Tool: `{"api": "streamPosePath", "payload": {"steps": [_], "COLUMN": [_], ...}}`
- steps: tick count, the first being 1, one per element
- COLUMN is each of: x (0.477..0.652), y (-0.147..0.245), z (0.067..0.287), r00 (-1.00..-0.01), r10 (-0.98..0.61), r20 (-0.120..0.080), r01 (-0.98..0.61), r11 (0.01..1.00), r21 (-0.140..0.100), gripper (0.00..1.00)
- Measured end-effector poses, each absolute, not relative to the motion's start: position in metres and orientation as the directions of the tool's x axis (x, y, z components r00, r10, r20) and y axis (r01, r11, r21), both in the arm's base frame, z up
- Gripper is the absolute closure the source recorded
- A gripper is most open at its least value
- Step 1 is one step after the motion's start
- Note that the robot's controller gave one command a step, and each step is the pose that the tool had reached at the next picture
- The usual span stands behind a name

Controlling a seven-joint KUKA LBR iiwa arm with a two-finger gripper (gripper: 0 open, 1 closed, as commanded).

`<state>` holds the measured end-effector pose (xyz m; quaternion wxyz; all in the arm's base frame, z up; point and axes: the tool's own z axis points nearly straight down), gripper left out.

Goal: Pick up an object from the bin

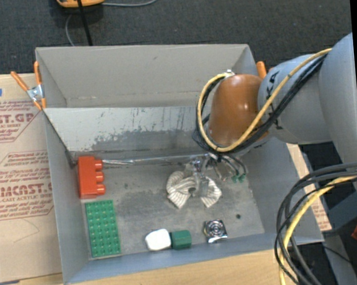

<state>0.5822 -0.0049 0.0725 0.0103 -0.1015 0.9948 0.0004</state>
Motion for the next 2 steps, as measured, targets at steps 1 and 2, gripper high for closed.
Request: {"api": "streamPosePath", "payload": {"steps": [1, 2], "x": [0.5822, 0.5822], "y": [-0.0049, -0.0050], "z": [0.0725, 0.0725], "r00": [-0.979, -0.979], "r10": [-0.202, -0.202], "r20": [-0.021, -0.021], "r01": [-0.202, -0.202], "r11": [0.979, 0.979], "r21": [-0.001, -0.001], "gripper": [1.00, 1.00]}}
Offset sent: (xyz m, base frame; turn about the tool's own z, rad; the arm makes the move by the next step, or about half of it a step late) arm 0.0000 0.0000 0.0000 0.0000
